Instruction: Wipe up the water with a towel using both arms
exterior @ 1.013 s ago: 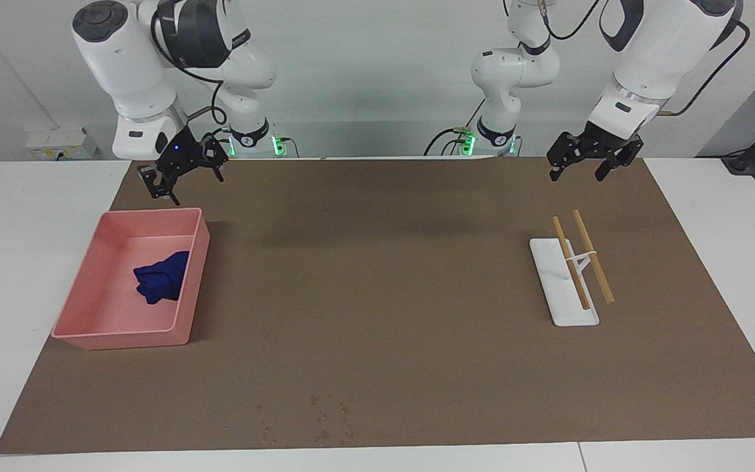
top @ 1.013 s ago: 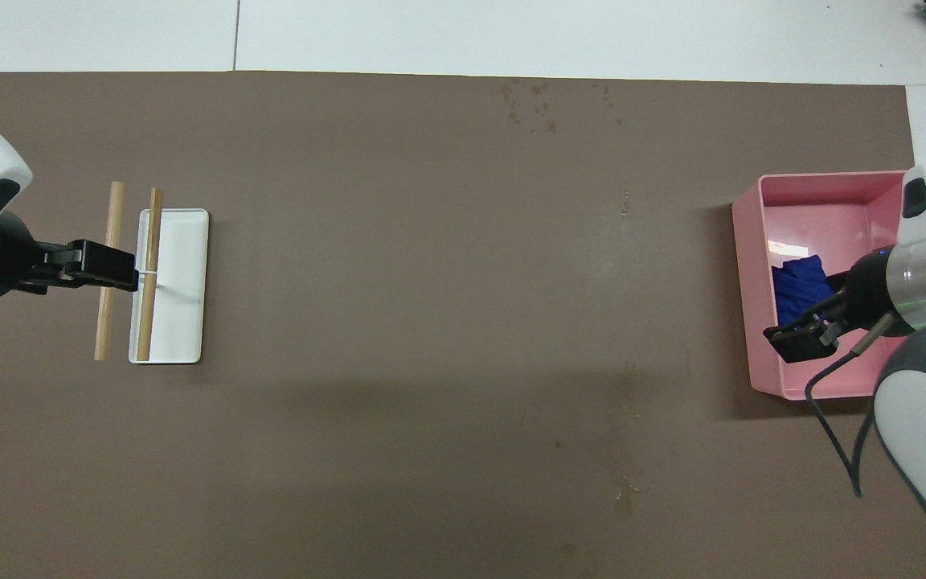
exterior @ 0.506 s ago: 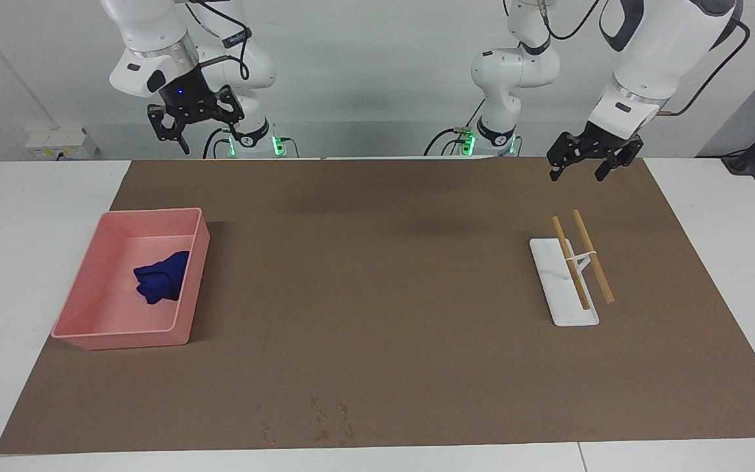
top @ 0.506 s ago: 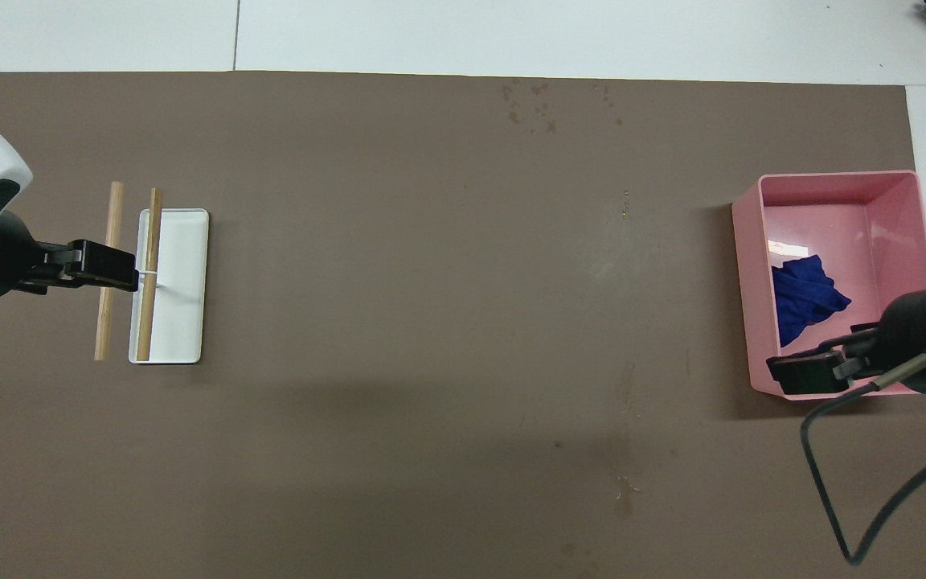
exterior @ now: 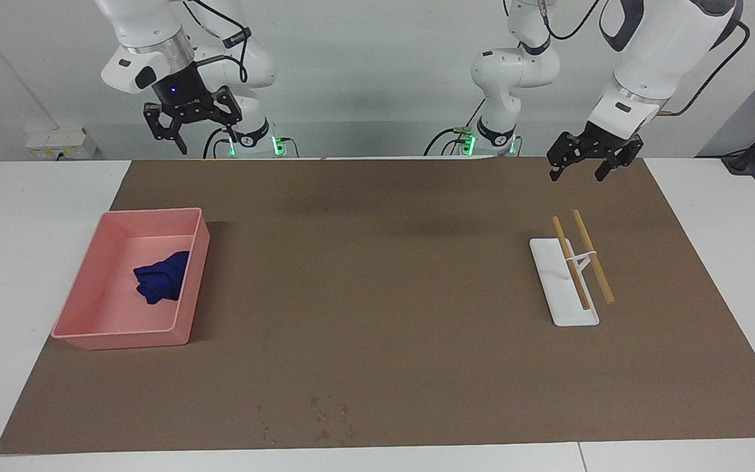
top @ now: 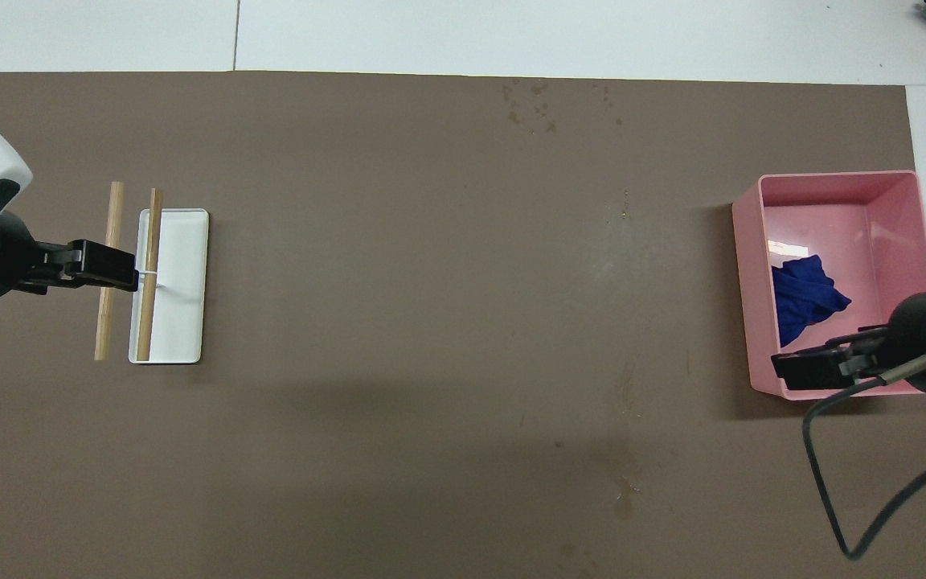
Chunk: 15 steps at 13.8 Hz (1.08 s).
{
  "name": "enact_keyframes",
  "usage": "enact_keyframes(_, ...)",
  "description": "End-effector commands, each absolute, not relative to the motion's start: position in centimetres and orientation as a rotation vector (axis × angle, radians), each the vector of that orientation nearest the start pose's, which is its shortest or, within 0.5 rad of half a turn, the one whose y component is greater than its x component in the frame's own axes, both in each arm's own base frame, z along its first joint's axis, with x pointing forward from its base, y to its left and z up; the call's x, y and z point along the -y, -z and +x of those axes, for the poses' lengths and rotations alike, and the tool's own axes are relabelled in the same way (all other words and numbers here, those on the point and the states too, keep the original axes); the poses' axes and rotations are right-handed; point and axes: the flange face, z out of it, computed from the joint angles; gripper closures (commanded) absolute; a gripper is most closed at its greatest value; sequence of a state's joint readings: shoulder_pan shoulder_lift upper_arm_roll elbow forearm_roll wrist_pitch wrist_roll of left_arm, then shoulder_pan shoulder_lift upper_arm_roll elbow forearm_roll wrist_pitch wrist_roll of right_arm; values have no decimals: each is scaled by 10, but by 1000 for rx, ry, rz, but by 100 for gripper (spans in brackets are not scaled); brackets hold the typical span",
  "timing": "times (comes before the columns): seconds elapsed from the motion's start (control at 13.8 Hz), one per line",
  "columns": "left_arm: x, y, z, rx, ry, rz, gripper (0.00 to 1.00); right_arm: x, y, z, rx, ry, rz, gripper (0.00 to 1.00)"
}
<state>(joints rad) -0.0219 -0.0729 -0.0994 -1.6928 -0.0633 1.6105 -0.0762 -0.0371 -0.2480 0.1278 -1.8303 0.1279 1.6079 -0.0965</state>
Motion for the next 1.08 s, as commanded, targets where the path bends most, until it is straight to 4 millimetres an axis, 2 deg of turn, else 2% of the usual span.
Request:
enact_keyframes(0.0,71,-613,527,-85,-35,-3173,0,-48,-623,498,206,-12,-3009,0)
enact_keyframes(0.14,71,-613,527,-85,-35,-3173,0,-53,-630,507,245,-9,-3060,0)
enact_keyframes(0.29,71,-613,527,-85,-35,-3173,0,-51,-618,516,241,-41,-3079,0)
enact_keyframes(0.43,71,-613,527,-85,-35,-3173,0,-50,-616,518,236,-46,-3080,0)
enact_keyframes(0.58,71,-613,527,-85,-35,-3173,0,-47,-622,532,218,-48,-3071,0)
enact_keyframes(1.01,71,-613,527,-88,-35,-3173,0,-36,-616,536,123,-92,-3043,0)
